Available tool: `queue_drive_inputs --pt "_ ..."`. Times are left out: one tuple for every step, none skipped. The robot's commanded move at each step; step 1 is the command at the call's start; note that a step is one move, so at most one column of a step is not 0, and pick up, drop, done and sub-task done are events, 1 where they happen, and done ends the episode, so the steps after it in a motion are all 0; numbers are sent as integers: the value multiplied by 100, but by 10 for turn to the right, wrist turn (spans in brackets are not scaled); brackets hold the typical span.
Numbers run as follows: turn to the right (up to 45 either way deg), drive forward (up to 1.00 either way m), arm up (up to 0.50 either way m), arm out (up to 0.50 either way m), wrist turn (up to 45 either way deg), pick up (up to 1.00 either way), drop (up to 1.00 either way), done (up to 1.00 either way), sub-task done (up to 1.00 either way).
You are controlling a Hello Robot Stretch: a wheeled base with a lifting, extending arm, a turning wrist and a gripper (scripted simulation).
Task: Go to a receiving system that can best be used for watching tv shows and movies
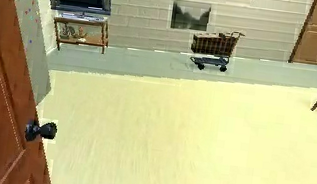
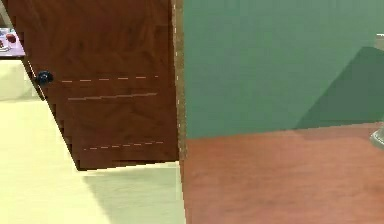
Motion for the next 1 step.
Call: queue_drive_inputs --pt "450 0 0 0 0 0 0 0 0"
